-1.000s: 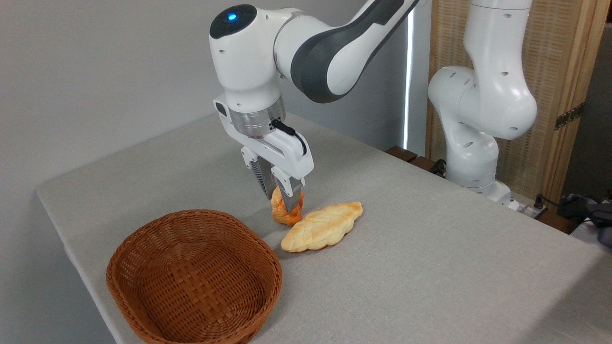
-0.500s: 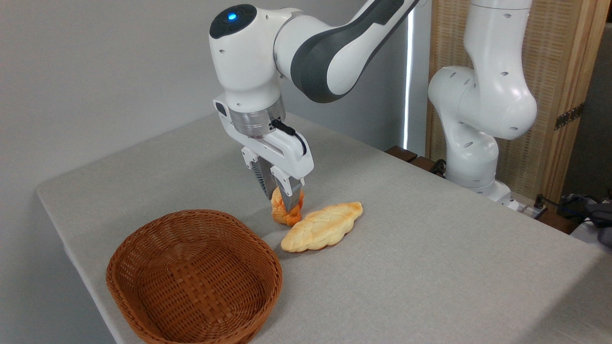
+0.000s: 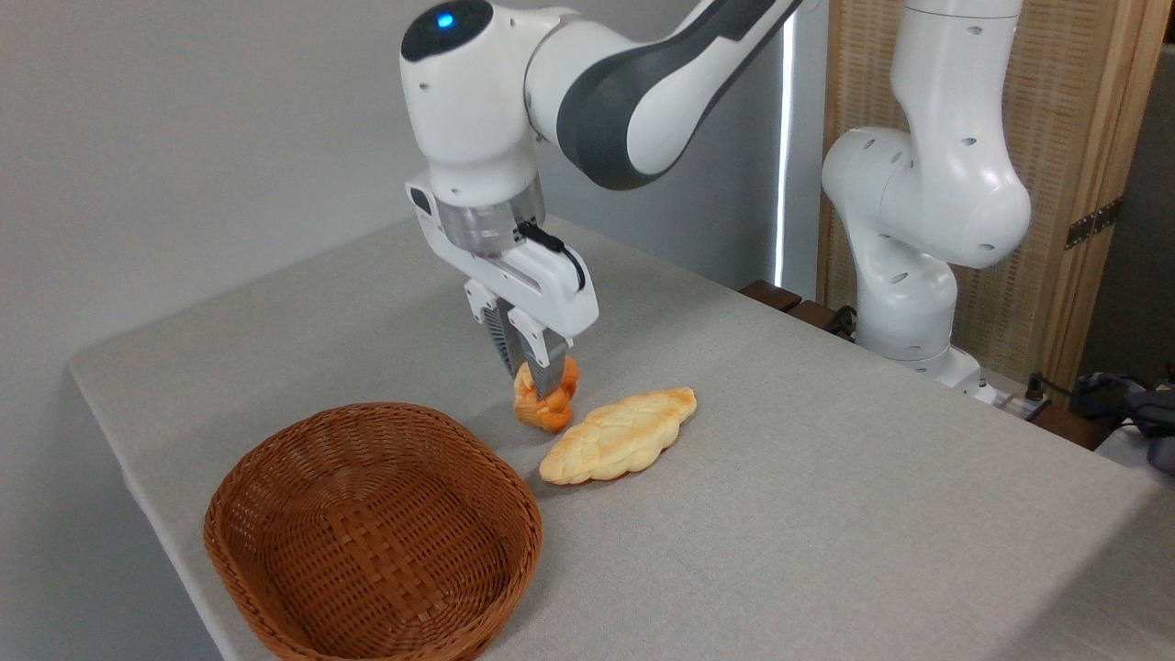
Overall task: Put bread into the basket
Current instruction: 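Lift the orange roll and carry it over the wicker basket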
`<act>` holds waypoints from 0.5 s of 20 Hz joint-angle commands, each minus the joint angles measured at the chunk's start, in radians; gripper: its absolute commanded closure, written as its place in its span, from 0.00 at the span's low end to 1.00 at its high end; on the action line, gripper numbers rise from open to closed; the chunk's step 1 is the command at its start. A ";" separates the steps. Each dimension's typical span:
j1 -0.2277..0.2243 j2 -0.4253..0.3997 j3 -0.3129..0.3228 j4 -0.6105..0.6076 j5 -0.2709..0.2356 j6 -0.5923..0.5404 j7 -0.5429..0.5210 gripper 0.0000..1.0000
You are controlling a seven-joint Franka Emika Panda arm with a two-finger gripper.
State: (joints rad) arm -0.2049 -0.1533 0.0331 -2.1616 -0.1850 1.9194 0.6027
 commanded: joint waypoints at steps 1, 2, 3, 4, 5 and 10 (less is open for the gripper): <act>-0.004 -0.029 0.010 0.046 -0.007 -0.008 -0.011 0.72; -0.002 -0.040 0.010 0.058 -0.008 -0.010 -0.012 0.72; -0.001 -0.046 0.013 0.069 -0.010 -0.013 -0.018 0.71; -0.002 -0.048 0.022 0.081 -0.010 -0.013 -0.018 0.71; -0.002 -0.048 0.031 0.095 -0.010 -0.011 -0.018 0.71; -0.002 -0.048 0.042 0.117 -0.008 0.104 -0.011 0.66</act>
State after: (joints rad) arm -0.2015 -0.2005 0.0594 -2.0539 -0.1850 1.9460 0.5997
